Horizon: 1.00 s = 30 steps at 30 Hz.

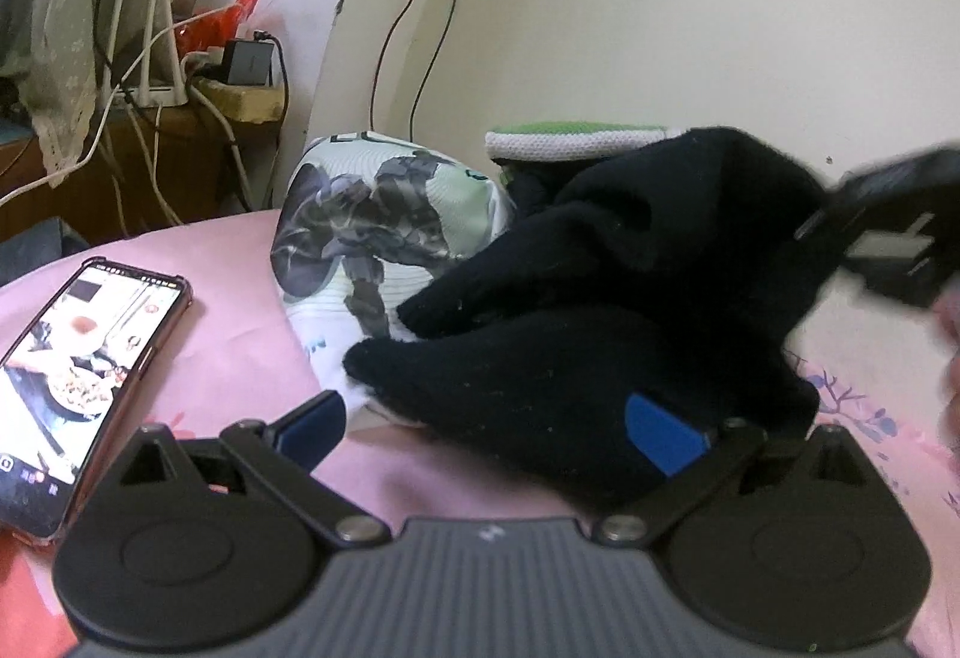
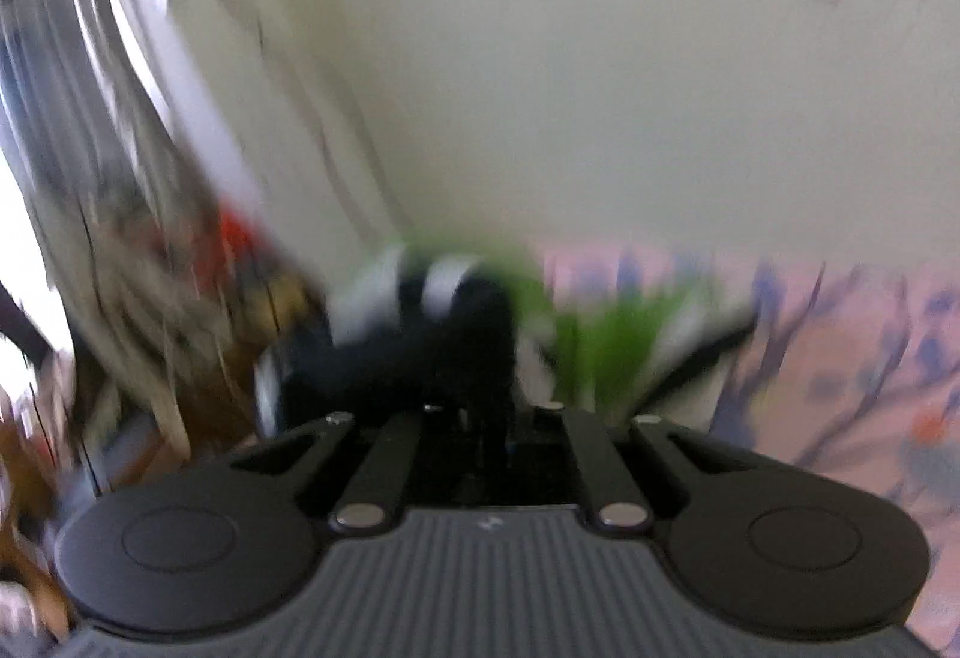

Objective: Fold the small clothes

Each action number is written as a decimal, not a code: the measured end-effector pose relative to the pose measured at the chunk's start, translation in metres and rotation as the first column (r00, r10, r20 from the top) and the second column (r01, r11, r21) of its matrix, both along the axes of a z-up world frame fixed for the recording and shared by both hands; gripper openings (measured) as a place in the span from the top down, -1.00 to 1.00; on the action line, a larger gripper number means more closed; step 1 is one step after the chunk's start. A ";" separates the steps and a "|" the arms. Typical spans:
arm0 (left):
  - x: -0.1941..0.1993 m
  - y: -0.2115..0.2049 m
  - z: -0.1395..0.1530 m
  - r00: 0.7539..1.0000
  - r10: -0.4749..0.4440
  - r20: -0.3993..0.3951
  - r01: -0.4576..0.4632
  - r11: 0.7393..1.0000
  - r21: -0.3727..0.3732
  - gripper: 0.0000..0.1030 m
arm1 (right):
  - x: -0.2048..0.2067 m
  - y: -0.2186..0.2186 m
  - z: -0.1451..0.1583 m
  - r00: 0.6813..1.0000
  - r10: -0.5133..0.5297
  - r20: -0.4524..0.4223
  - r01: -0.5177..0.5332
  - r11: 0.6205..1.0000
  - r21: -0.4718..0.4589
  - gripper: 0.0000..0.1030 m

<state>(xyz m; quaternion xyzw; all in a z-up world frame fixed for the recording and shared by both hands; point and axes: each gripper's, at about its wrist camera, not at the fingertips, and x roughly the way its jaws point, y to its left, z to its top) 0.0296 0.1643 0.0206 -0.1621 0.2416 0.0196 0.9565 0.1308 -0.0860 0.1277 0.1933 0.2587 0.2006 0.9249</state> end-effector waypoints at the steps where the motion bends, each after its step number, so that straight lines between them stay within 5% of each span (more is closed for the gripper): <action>1: -0.001 0.000 0.000 1.000 0.000 0.002 0.000 1.000 -0.002 -0.99 | -0.008 -0.018 0.017 0.998 -0.034 0.051 0.032 0.999 0.035 1.00; 9: -0.006 0.002 0.002 1.000 -0.018 0.024 0.019 0.999 -0.027 -0.99 | -0.135 -0.164 0.085 0.910 -0.335 0.244 0.333 0.942 0.049 1.00; 16: -0.008 -0.017 0.006 0.993 -0.113 0.030 0.112 0.993 0.036 -0.99 | -0.267 -0.244 0.046 0.853 -0.500 0.149 0.515 0.853 -0.088 0.98; 18: -0.009 -0.031 0.009 0.985 -0.171 0.016 0.169 0.983 0.073 -0.99 | -0.291 -0.254 0.025 0.862 -0.499 0.086 0.506 0.841 -0.192 0.83; 20: -0.011 -0.044 0.012 0.974 -0.225 0.006 0.224 0.972 0.075 -0.99 | -0.312 -0.261 0.004 0.837 -0.543 0.066 0.535 0.787 -0.308 -0.03; 22: -0.014 -0.059 0.016 0.963 -0.271 0.007 0.270 0.960 0.073 -0.99 | -0.329 -0.259 -0.003 0.778 -0.612 0.143 0.611 0.683 -0.401 -0.44; 23: -0.016 -0.066 0.019 0.958 -0.285 0.014 0.283 0.956 0.079 -0.99 | -0.334 -0.259 -0.003 0.767 -0.610 0.199 0.632 0.664 -0.399 -0.45; 27: -0.023 -0.093 0.029 0.945 -0.325 0.035 0.320 0.942 0.102 -0.99 | -0.311 -0.237 0.009 0.858 -0.448 0.252 0.512 0.786 -0.347 -0.66; 30: -0.029 -0.106 0.035 0.936 -0.351 0.035 0.348 0.934 0.083 -0.99 | -0.258 -0.203 0.001 0.919 -0.295 0.263 0.381 0.838 -0.391 -0.77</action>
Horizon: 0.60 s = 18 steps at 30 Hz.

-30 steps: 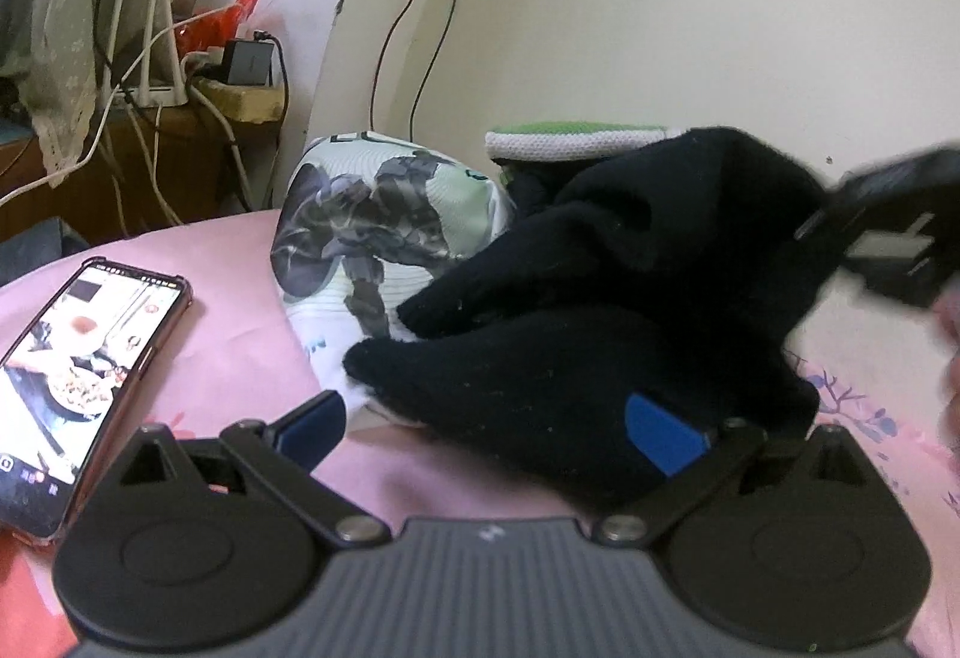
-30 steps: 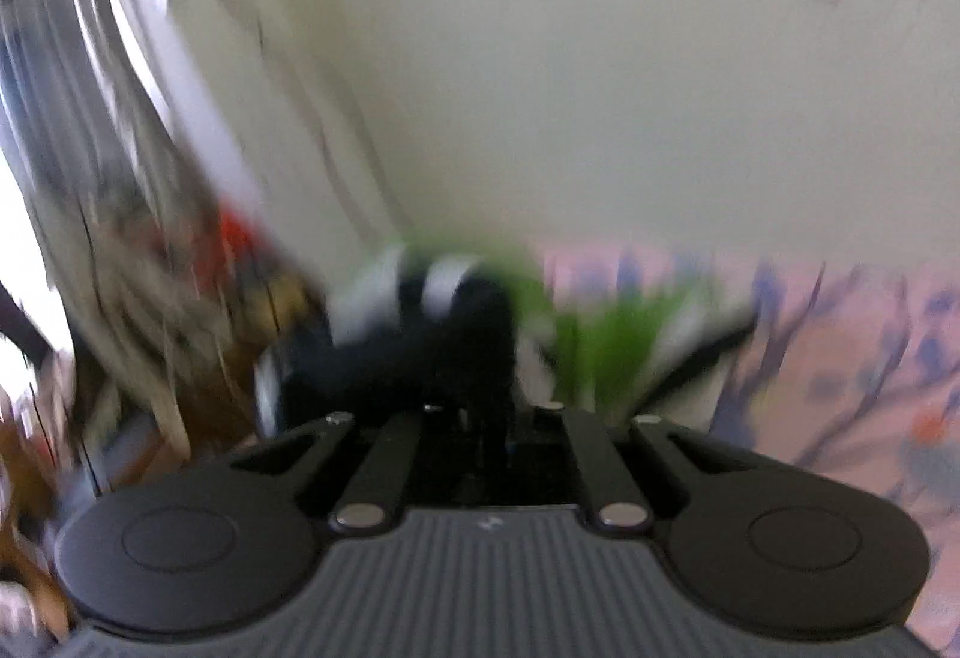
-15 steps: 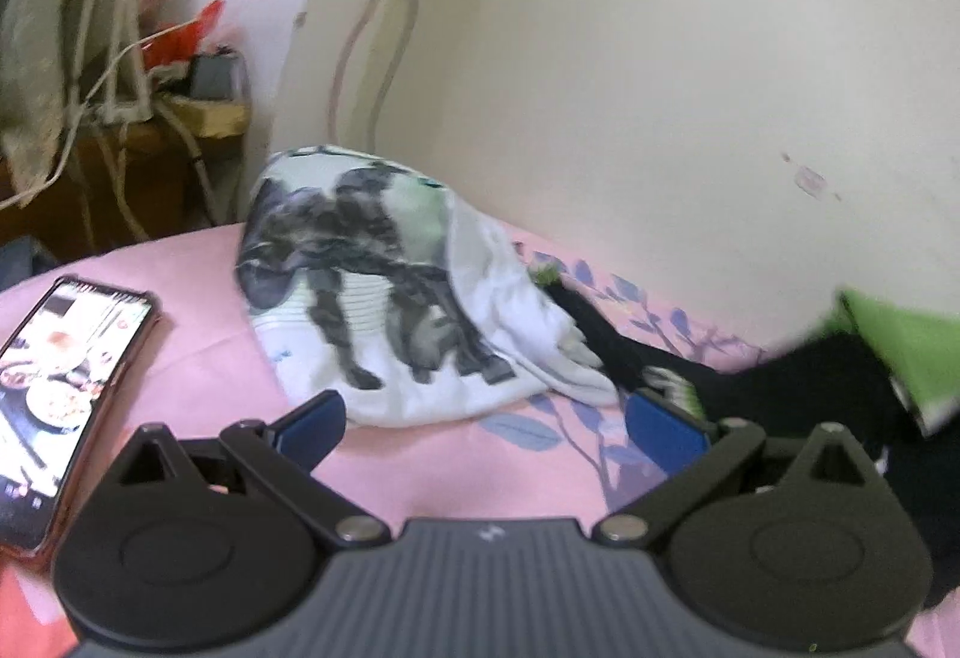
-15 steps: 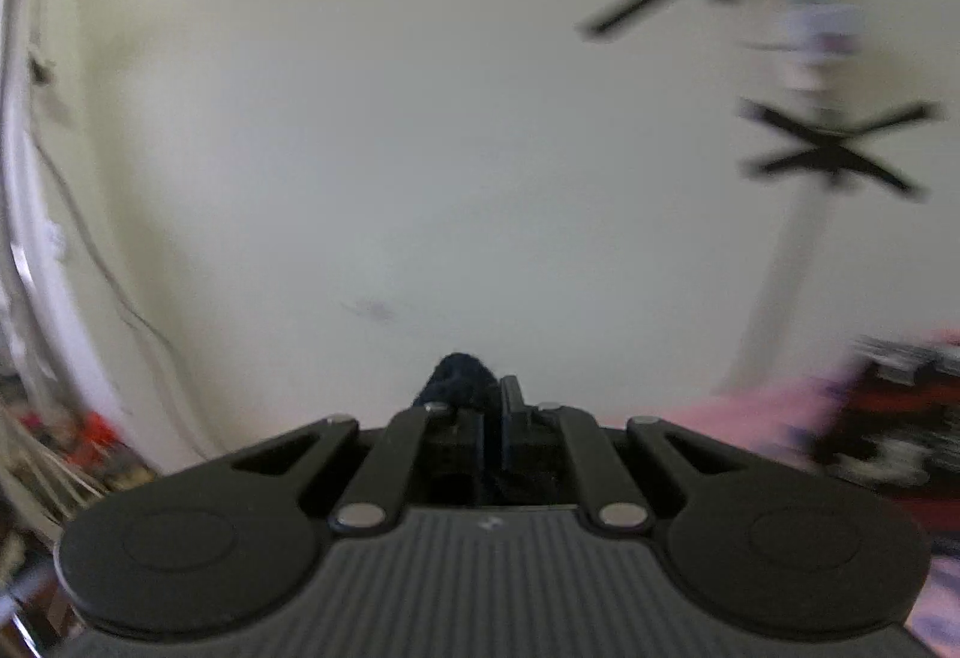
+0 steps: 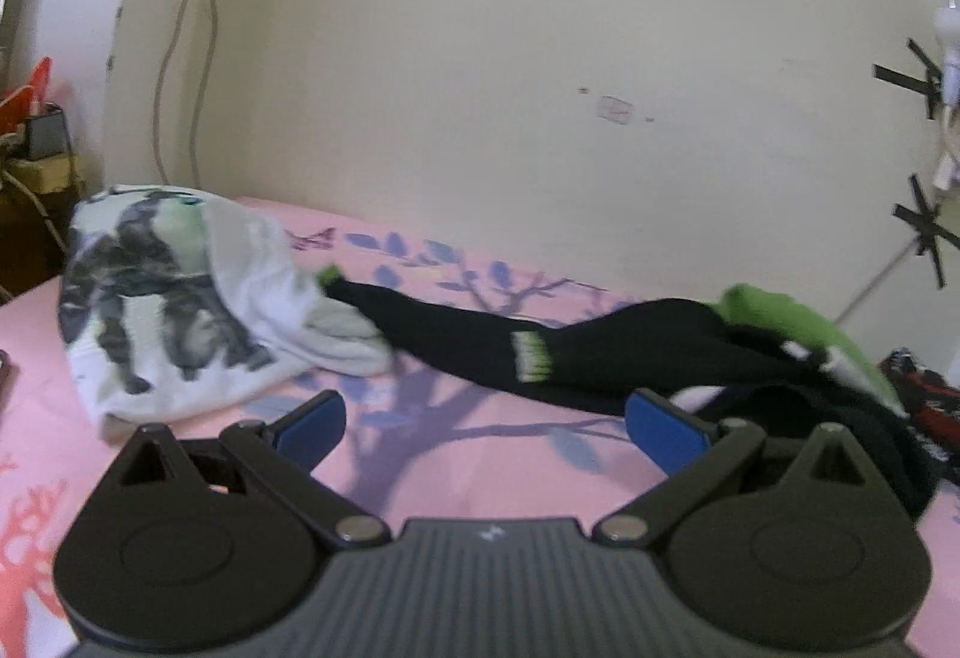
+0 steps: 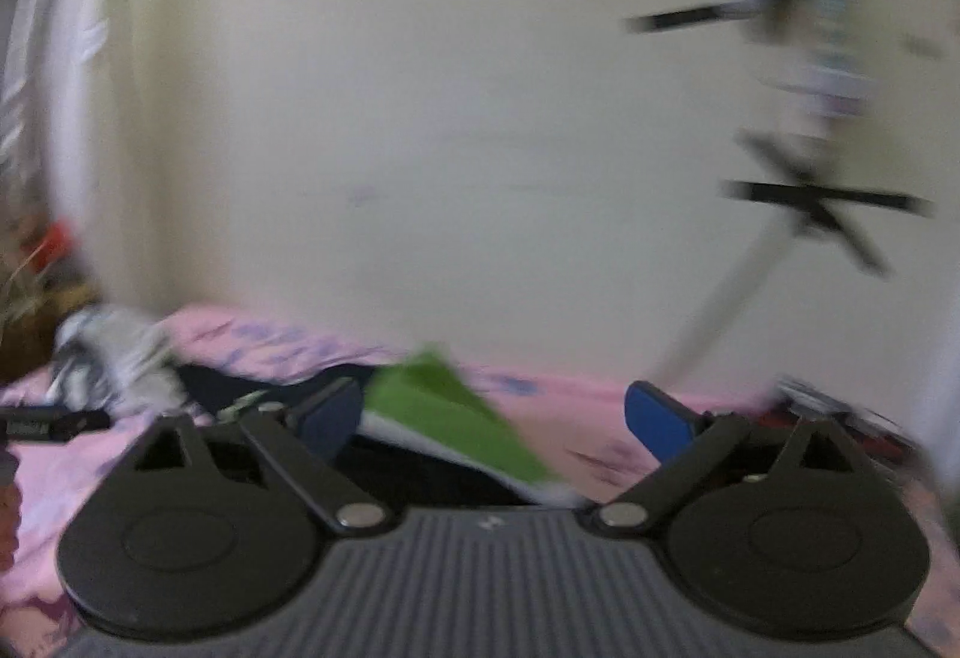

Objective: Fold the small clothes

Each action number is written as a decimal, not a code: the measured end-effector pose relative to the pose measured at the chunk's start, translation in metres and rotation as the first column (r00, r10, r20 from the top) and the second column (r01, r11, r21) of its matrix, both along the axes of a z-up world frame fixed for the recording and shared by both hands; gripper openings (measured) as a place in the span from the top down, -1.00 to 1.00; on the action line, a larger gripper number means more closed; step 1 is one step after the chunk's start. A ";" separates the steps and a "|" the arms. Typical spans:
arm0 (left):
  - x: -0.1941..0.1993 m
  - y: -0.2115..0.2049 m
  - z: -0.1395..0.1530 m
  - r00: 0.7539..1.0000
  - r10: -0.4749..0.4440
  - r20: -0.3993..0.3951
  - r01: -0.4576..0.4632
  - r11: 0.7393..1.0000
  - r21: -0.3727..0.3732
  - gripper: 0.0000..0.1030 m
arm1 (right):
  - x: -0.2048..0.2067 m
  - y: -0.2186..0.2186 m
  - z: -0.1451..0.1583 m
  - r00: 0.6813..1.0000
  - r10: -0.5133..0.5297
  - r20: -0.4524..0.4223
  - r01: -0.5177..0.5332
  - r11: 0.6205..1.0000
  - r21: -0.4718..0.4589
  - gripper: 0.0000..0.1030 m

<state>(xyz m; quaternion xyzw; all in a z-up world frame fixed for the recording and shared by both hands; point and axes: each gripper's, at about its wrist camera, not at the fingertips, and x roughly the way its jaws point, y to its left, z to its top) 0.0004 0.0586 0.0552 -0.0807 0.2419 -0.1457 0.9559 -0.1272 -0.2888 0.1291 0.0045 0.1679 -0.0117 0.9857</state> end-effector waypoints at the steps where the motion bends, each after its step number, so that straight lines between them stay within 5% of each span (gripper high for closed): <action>1: -0.003 -0.004 0.002 1.000 -0.011 -0.002 0.011 1.000 0.000 -0.99 | 0.024 0.011 -0.010 0.999 0.027 -0.042 -0.028 1.000 -0.007 -0.75; 4: -0.016 -0.009 0.007 0.999 -0.029 0.015 0.029 0.999 0.026 -0.99 | 0.068 0.035 -0.029 0.980 0.135 -0.145 -0.122 0.988 0.092 -0.27; 5: -0.020 -0.008 0.008 0.999 -0.031 0.027 0.030 0.999 0.042 -0.99 | 0.073 0.049 -0.035 0.969 0.196 -0.152 -0.184 0.979 0.091 -0.27; 7: -0.025 -0.006 0.009 0.999 -0.035 0.037 0.032 0.997 0.068 -0.99 | 0.080 0.083 -0.047 0.956 0.233 -0.176 -0.239 0.971 -0.013 -0.24; 8: -0.025 -0.006 0.009 0.999 -0.042 0.032 0.039 0.996 0.075 -0.99 | 0.087 0.089 -0.054 0.953 0.229 -0.198 -0.243 0.969 -0.050 -0.07; 9: -0.023 -0.006 0.008 0.999 -0.050 0.022 0.048 0.996 0.076 -0.99 | 0.094 0.092 -0.063 0.948 0.221 -0.231 -0.243 0.968 -0.070 0.15; 10: -0.022 -0.007 0.007 0.998 -0.058 0.011 0.057 0.996 0.073 -0.99 | 0.101 0.092 -0.069 0.945 0.204 -0.257 -0.233 0.968 -0.090 0.84; 11: -0.020 -0.008 0.006 0.998 -0.067 0.000 0.067 0.995 0.069 -0.99 | 0.104 0.087 -0.075 0.943 0.183 -0.277 -0.221 0.969 -0.112 1.00; 15: -0.013 -0.021 0.004 0.990 -0.140 -0.021 0.141 0.989 0.051 -0.99 | 0.069 0.039 -0.053 0.940 0.258 -0.222 -0.234 0.964 0.129 1.00; 17: -0.011 -0.028 0.006 0.987 -0.162 0.000 0.161 0.986 0.052 -0.99 | 0.030 0.017 -0.030 0.914 0.379 -0.148 -0.322 0.896 0.305 1.00; 18: -0.008 -0.029 0.008 0.987 -0.161 0.015 0.160 0.986 0.050 -0.99 | 0.007 0.007 -0.020 0.863 0.495 -0.101 -0.427 0.822 0.377 1.00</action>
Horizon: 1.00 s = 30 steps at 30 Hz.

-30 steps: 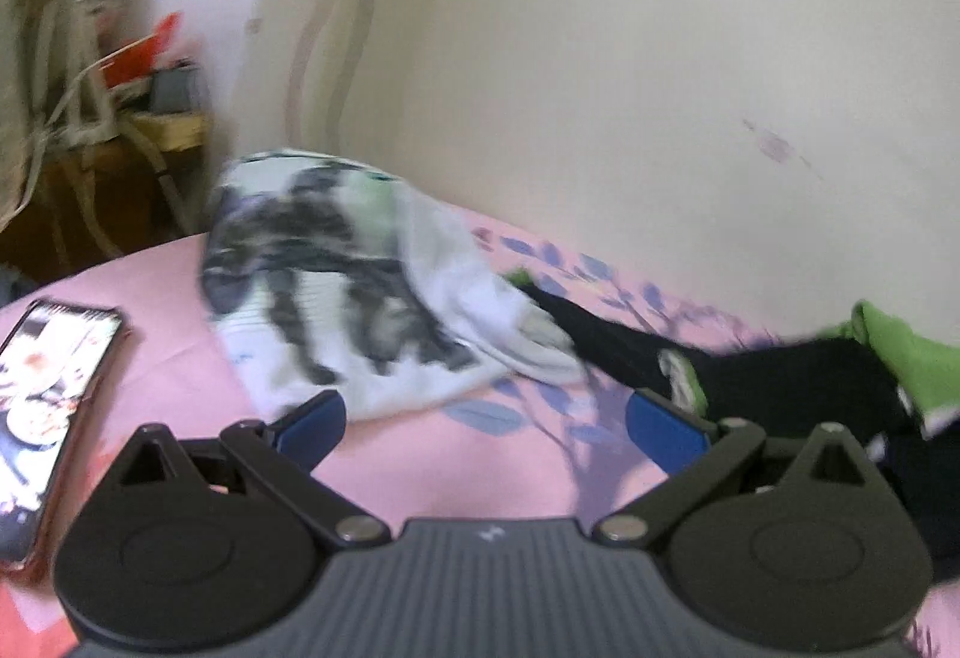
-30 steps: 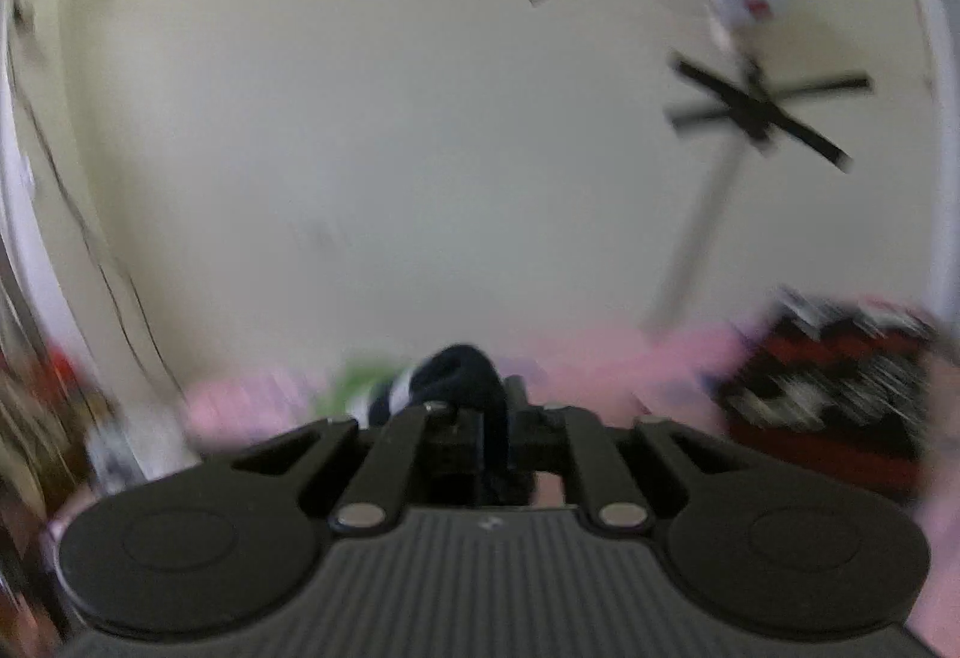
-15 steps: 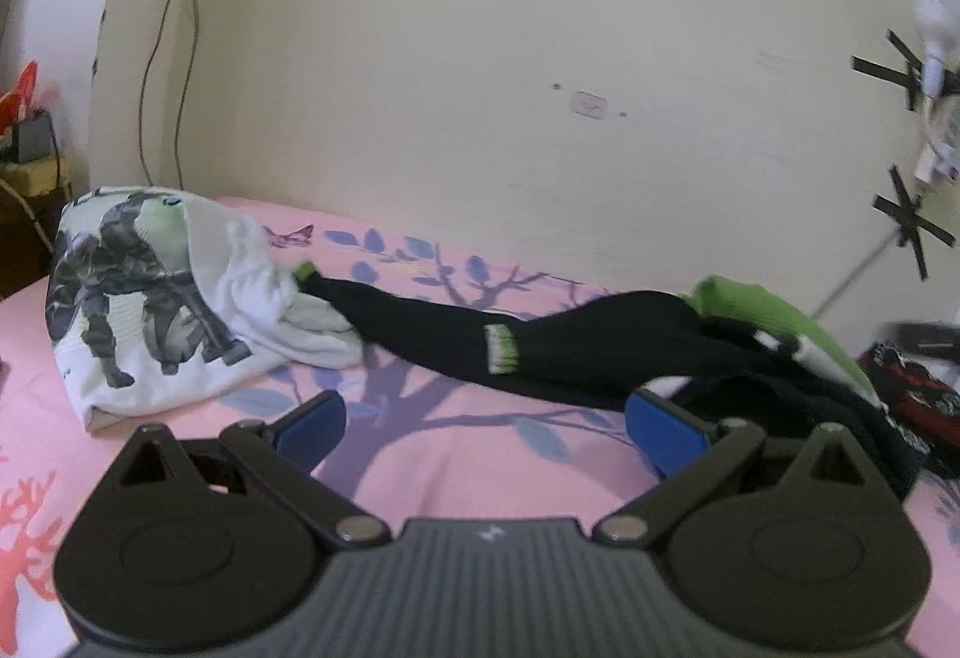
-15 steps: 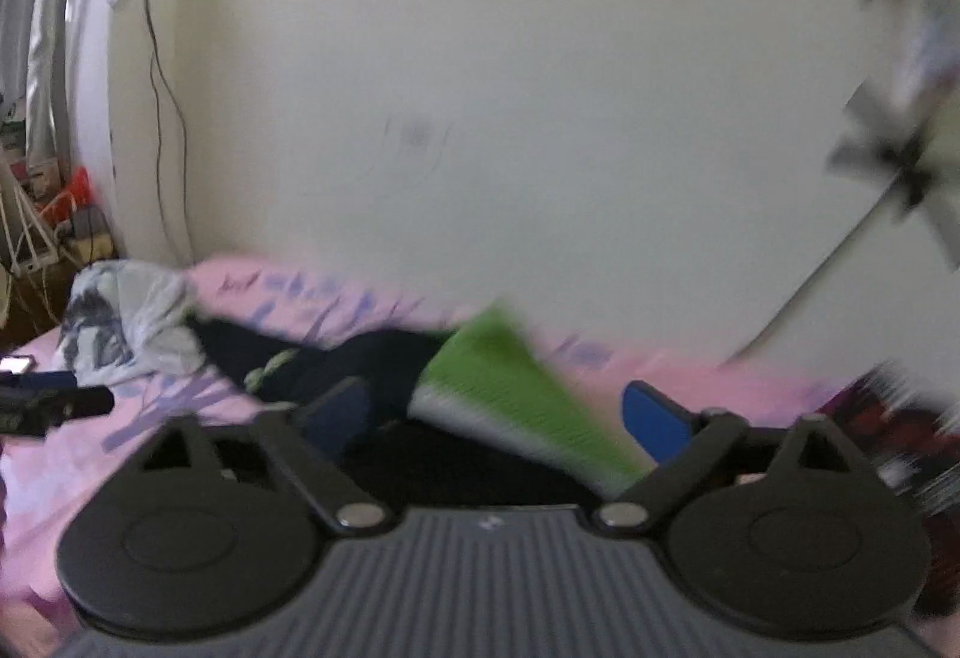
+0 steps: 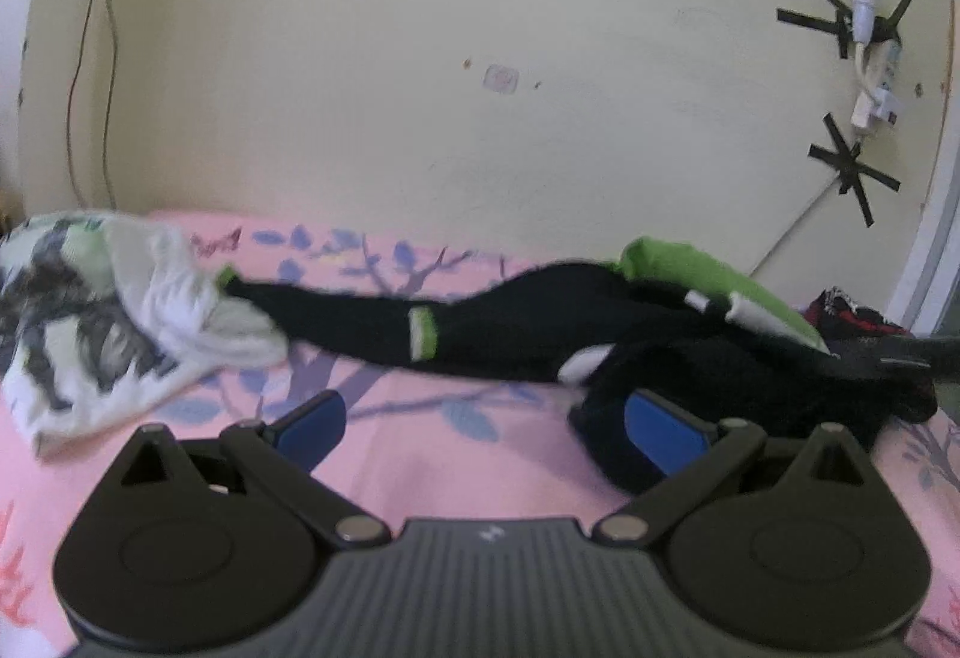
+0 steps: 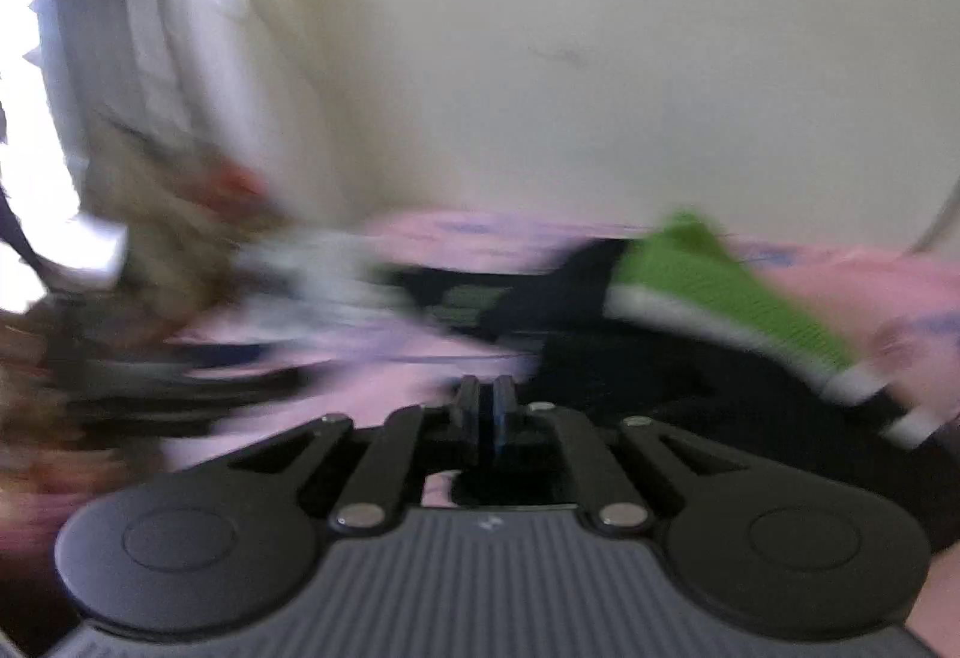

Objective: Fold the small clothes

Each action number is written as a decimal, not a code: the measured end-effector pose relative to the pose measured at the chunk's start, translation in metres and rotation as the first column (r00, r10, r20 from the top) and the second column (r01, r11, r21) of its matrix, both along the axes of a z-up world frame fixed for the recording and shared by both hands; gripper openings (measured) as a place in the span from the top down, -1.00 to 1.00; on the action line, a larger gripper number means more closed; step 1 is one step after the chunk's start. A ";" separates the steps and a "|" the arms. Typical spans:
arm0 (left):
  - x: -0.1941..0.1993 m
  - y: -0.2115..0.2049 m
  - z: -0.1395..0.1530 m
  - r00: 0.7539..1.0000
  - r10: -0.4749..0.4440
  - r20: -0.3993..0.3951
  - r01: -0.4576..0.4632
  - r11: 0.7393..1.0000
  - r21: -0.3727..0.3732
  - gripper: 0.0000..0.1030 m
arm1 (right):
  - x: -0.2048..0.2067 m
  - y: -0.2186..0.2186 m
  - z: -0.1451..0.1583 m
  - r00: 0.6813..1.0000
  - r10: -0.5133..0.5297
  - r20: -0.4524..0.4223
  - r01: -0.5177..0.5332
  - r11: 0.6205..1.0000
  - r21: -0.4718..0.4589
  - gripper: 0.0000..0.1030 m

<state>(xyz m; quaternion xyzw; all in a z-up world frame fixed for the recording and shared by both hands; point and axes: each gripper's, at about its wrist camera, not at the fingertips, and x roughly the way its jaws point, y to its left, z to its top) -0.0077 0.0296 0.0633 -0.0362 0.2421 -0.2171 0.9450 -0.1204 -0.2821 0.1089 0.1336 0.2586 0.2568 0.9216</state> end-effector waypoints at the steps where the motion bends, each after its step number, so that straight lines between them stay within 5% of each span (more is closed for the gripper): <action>1: 0.003 -0.001 0.002 1.000 0.006 0.008 -0.005 1.000 -0.010 -0.99 | -0.017 -0.005 0.006 0.995 0.097 0.024 -0.098 0.995 0.031 1.00; 3: 0.013 0.003 0.004 1.000 0.025 -0.004 -0.025 0.998 -0.052 -0.99 | -0.054 -0.008 0.017 0.978 0.185 0.097 -0.186 0.982 0.003 1.00; 4: 0.020 0.005 0.003 0.999 0.034 -0.026 -0.036 0.997 -0.074 -0.99 | -0.062 -0.010 0.022 0.983 0.145 0.109 -0.143 0.989 -0.025 1.00; 5: 0.026 0.006 0.000 0.998 0.040 -0.053 -0.045 0.995 -0.090 -0.99 | -0.063 -0.012 0.025 0.989 0.077 0.128 -0.072 0.996 -0.044 0.42; 7: 0.035 0.008 -0.006 0.993 0.050 -0.106 -0.062 0.991 -0.117 -0.99 | -0.052 -0.016 0.026 0.983 -0.078 0.166 0.094 0.992 -0.089 -0.11; 11: 0.034 0.009 -0.016 0.986 0.041 -0.163 -0.063 0.989 -0.133 -0.99 | -0.001 -0.005 0.008 0.960 -0.224 0.166 0.255 0.946 -0.198 -0.18; 14: 0.033 0.005 -0.018 0.982 0.027 -0.185 -0.052 0.990 -0.132 -0.99 | 0.048 0.019 -0.024 0.954 -0.237 0.184 0.292 0.875 -0.386 -0.42; 15: 0.035 0.000 -0.019 0.981 0.009 -0.195 -0.035 0.990 -0.135 -0.99 | 0.065 0.025 -0.036 0.954 -0.246 0.173 0.298 0.848 -0.438 -0.39; 18: 0.048 -0.026 -0.024 0.968 -0.046 -0.245 0.018 0.993 -0.114 -0.99 | 0.107 0.020 -0.056 0.953 -0.287 0.096 0.297 0.828 -0.476 1.00; 20: 0.055 -0.042 -0.028 0.958 -0.080 -0.275 0.051 0.993 -0.109 -0.85 | 0.112 -0.005 -0.037 0.911 -0.385 0.151 0.413 0.825 -0.386 1.00; 23: 0.058 -0.062 -0.033 0.942 -0.138 -0.306 0.109 0.988 -0.111 -0.02 | 0.108 -0.063 -0.005 0.763 -0.611 0.209 0.645 0.704 -0.296 1.00; 24: 0.059 -0.067 -0.036 0.935 -0.158 -0.318 0.127 0.985 -0.116 0.24 | 0.108 -0.079 -0.001 0.715 -0.669 0.203 0.696 0.654 -0.296 0.92; 26: 0.058 -0.072 -0.040 0.929 -0.177 -0.324 0.147 0.982 -0.116 0.51 | 0.104 -0.088 0.001 0.669 -0.711 0.217 0.737 0.594 -0.322 -0.41; 28: 0.054 -0.072 -0.045 0.933 -0.181 -0.312 0.156 0.982 -0.104 0.56 | 0.088 -0.081 0.002 0.659 -0.696 0.285 0.751 0.586 -0.304 -0.48; 30: 0.052 -0.071 -0.047 0.935 -0.180 -0.307 0.155 0.982 -0.105 0.56 | 0.086 -0.056 -0.001 0.750 -0.595 0.289 0.662 0.676 -0.325 -0.43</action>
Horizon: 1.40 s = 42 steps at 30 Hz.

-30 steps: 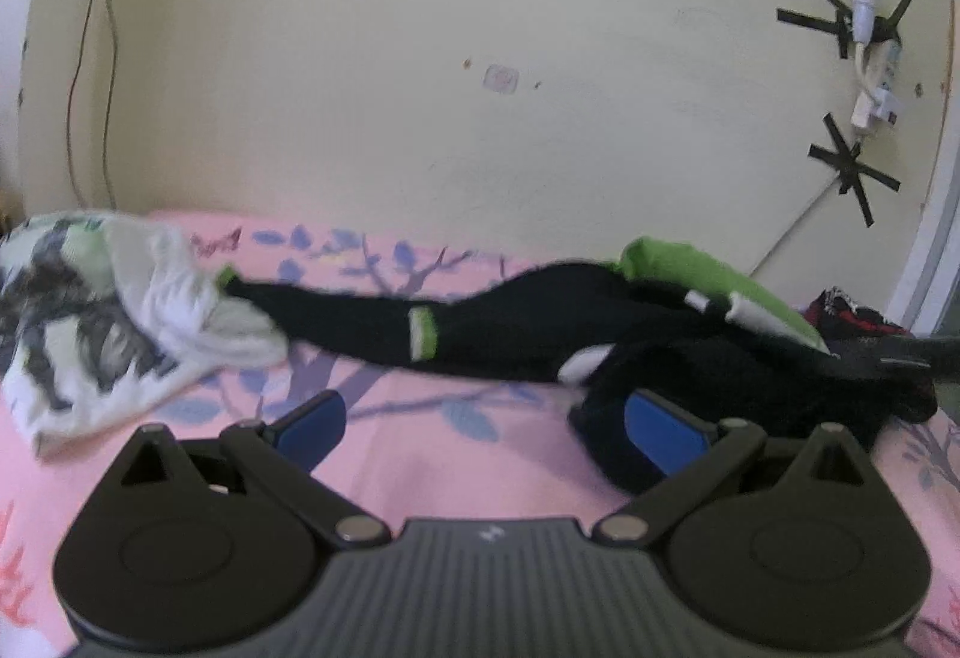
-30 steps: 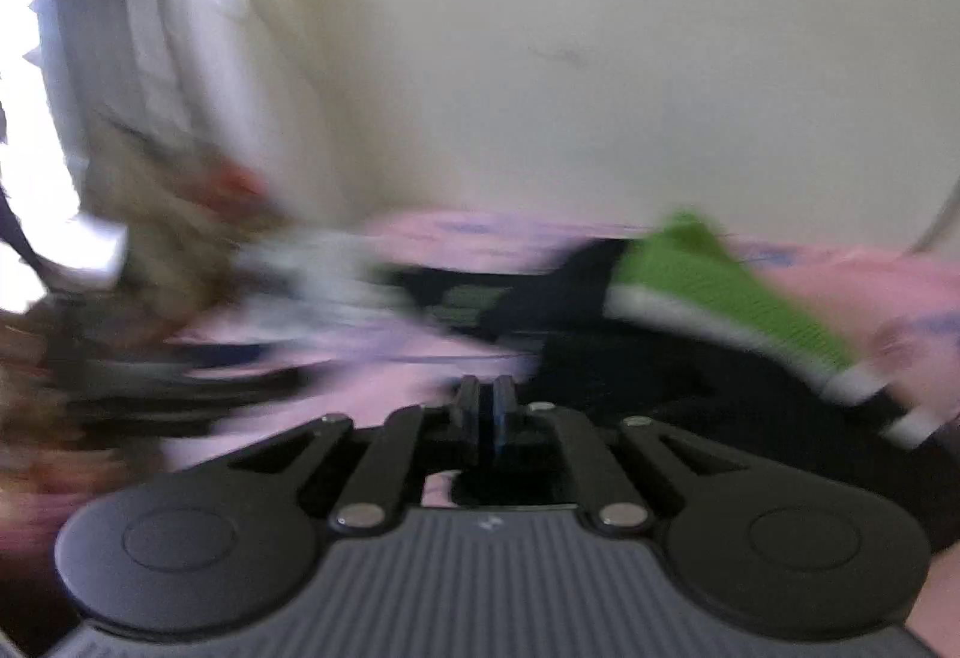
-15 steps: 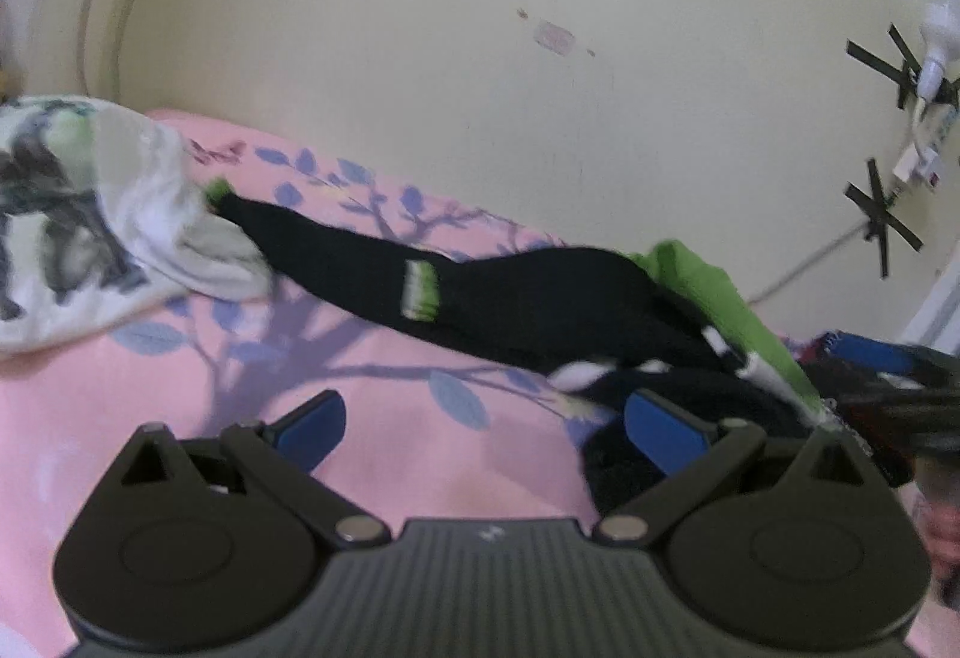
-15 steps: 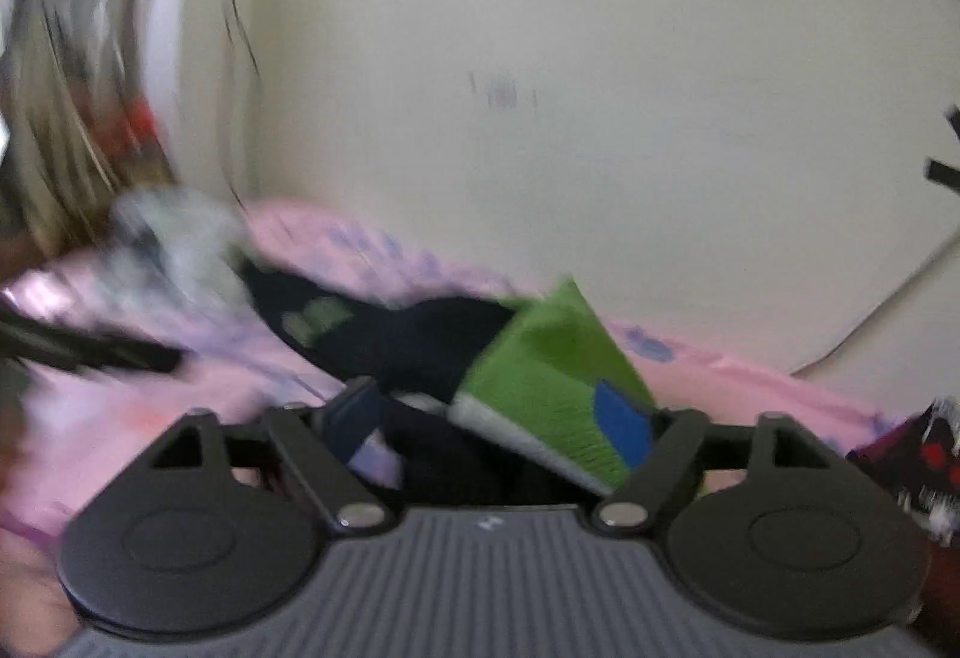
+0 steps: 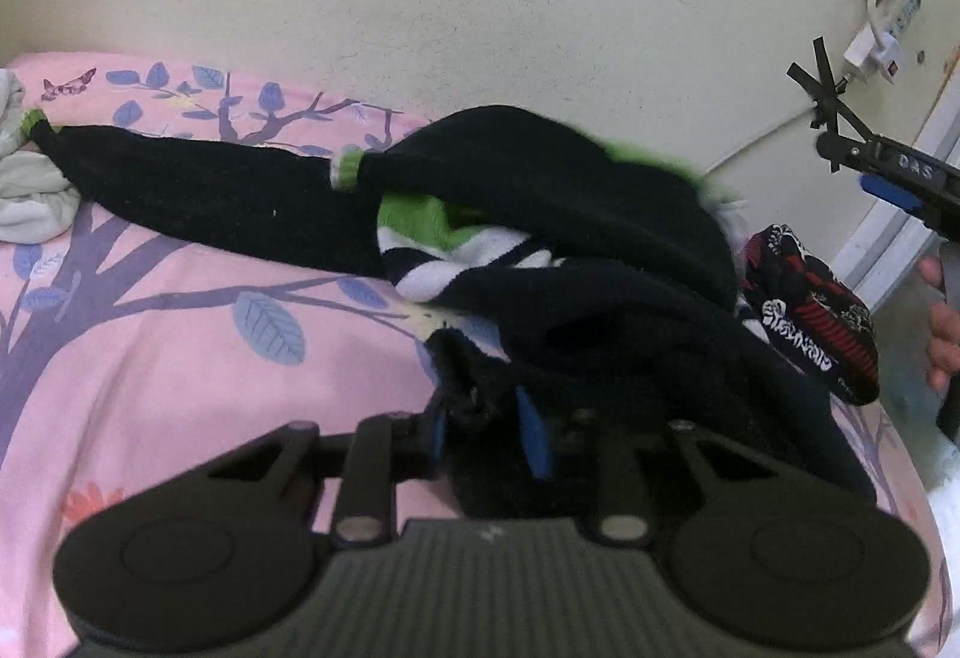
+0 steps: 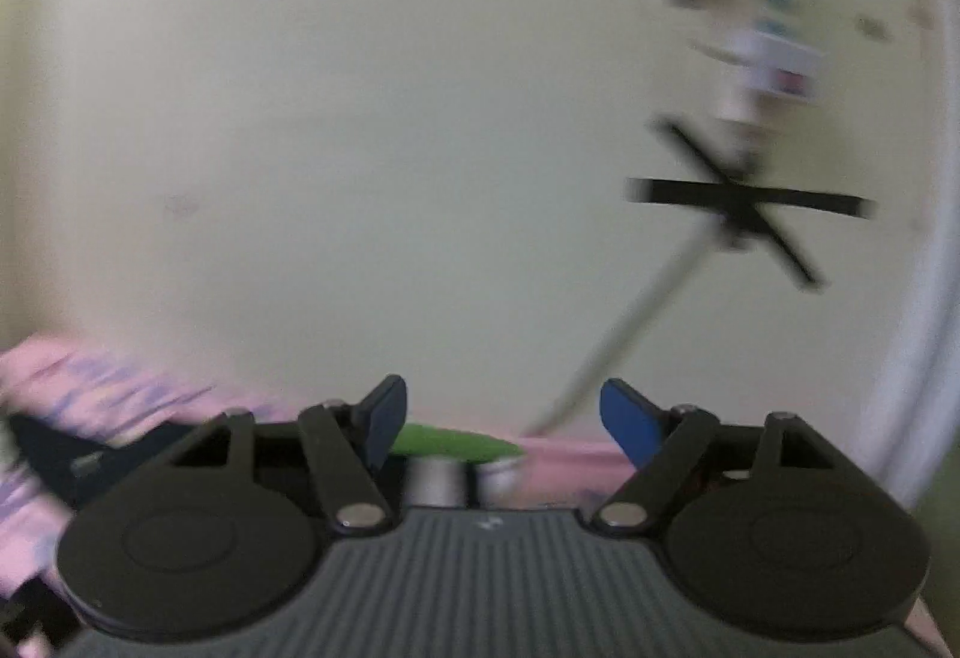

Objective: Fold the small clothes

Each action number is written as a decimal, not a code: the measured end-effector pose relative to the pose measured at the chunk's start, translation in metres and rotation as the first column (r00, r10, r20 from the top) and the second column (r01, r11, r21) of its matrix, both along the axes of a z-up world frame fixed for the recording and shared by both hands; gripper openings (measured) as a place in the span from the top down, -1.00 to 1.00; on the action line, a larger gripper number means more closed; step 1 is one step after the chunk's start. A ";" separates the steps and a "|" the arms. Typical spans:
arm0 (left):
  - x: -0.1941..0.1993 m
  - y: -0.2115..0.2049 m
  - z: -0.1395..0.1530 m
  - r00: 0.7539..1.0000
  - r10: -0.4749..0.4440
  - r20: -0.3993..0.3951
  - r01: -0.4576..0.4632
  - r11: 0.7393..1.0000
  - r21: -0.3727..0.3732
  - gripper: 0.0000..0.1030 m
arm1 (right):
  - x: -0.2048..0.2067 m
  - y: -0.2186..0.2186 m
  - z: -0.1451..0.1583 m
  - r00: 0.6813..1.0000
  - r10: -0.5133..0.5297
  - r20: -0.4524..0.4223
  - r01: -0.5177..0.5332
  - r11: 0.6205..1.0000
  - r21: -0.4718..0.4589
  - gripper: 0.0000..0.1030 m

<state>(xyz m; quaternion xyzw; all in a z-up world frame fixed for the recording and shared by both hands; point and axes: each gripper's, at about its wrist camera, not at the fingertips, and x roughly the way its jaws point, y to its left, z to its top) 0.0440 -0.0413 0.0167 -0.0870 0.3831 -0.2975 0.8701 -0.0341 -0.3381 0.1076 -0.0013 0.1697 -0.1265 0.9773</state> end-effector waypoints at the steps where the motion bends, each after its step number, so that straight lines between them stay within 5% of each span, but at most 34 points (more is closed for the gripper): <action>1: 0.000 -0.001 0.000 1.000 -0.001 0.001 0.001 1.000 0.000 0.56 | 0.004 0.013 -0.006 0.998 0.060 -0.024 -0.060 0.998 -0.003 -0.41; 4: -0.001 -0.001 0.001 1.000 0.007 0.008 -0.008 1.000 0.011 0.30 | 0.029 0.059 -0.034 0.962 0.226 -0.151 -0.232 0.972 -0.026 -0.40; 6: -0.001 0.000 -0.002 1.000 0.016 0.012 -0.016 1.000 0.014 -0.12 | 0.047 0.086 -0.054 0.936 0.277 -0.216 -0.299 0.951 -0.079 -0.39; 8: -0.002 -0.001 -0.009 0.999 0.018 0.029 -0.018 1.000 0.009 -0.10 | 0.071 0.099 -0.070 0.927 0.276 -0.253 -0.314 0.941 -0.123 -0.35; 9: -0.004 -0.003 -0.009 0.999 0.014 0.045 -0.015 1.000 0.025 0.11 | 0.085 0.104 -0.080 0.925 0.253 -0.283 -0.303 0.941 -0.152 -0.27; 11: -0.005 -0.006 -0.008 0.999 -0.028 0.045 0.027 0.999 0.024 0.65 | 0.105 0.100 -0.084 0.910 0.235 -0.343 -0.296 0.946 -0.135 1.00; 13: -0.009 0.000 -0.004 0.998 -0.032 0.053 0.032 0.999 0.004 0.74 | 0.106 0.087 -0.074 0.919 0.233 -0.319 -0.257 0.966 -0.034 1.00; 19: -0.055 0.071 0.038 0.986 -0.055 0.155 0.092 0.966 -0.242 0.78 | 0.033 0.039 0.037 0.985 0.173 0.016 -0.174 0.980 0.093 1.00; 25: -0.151 0.159 0.079 0.921 0.049 0.386 0.056 0.965 -0.256 0.78 | -0.048 -0.022 0.117 0.963 -0.018 0.269 -0.015 0.993 0.119 1.00; 28: -0.189 0.184 0.083 0.905 0.088 0.416 -0.004 0.980 -0.197 0.78 | -0.073 -0.057 0.117 0.955 -0.120 0.272 0.072 0.981 0.180 1.00; 34: -0.218 0.194 0.073 0.936 0.030 0.350 0.006 0.995 -0.100 0.71 | -0.095 -0.107 0.060 0.930 -0.332 0.160 0.288 0.925 0.247 1.00; 36: -0.218 0.204 0.074 0.941 0.044 0.335 -0.010 0.995 -0.102 0.56 | -0.106 -0.130 0.030 0.884 -0.456 0.098 0.415 0.865 0.281 0.28; 37: -0.216 0.210 0.075 0.940 0.068 0.335 -0.033 0.993 -0.111 0.48 | -0.113 -0.139 0.018 0.860 -0.506 0.066 0.460 0.825 0.328 -0.39; 39: -0.213 0.228 0.077 0.935 0.123 0.333 -0.081 0.987 -0.139 0.19 | -0.135 -0.145 -0.006 0.857 -0.513 0.038 0.446 0.779 0.441 -0.49; 42: -0.200 0.231 0.077 0.939 0.162 0.305 -0.122 0.982 -0.145 0.01 | -0.161 -0.123 -0.036 0.947 -0.321 -0.022 0.288 0.816 0.501 -0.47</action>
